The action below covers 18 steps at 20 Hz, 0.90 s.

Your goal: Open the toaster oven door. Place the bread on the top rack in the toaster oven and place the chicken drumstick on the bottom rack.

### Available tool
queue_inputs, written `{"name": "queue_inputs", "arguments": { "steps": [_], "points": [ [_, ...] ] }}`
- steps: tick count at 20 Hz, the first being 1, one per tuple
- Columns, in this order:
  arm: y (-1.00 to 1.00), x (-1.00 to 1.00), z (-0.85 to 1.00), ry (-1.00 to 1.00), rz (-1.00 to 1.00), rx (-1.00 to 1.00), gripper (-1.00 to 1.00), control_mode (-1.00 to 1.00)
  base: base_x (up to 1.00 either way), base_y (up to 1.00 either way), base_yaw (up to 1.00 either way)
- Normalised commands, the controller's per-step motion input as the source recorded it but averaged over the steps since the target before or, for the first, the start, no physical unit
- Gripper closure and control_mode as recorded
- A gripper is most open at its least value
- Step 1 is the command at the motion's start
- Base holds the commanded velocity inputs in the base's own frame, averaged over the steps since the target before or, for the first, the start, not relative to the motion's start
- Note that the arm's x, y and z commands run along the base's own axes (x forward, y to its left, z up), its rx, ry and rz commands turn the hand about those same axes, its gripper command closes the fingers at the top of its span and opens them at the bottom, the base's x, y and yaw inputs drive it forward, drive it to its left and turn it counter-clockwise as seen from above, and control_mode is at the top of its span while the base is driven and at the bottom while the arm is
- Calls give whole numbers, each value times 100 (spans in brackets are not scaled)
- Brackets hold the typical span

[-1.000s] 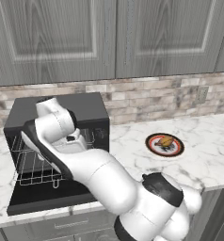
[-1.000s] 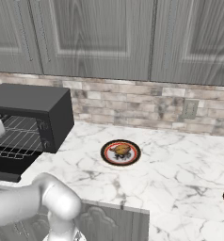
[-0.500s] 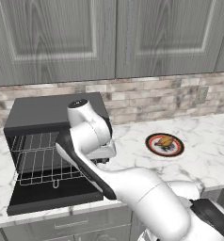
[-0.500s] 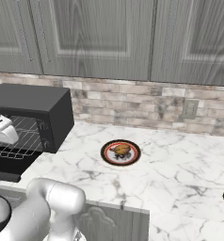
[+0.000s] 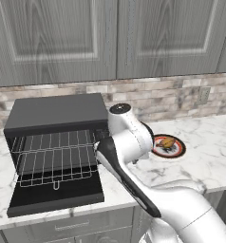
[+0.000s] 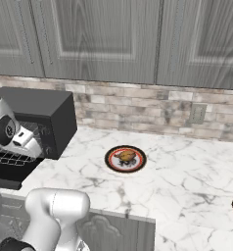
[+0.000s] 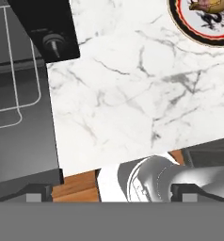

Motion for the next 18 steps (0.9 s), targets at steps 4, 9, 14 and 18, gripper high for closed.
{"name": "queue_inputs", "arguments": {
  "steps": [4,9,14,18],
  "points": [
    [-80,-5,11,0,0,9,-100,-100,0,0,0],
    [-78,0,15,0,0,7,-100,-100,0,0,0],
    [-73,0,13,-1,5,1,-100,-100,0,0,0],
    [-66,0,10,-6,20,0,-100,-100,0,0,0]
  ]
}}
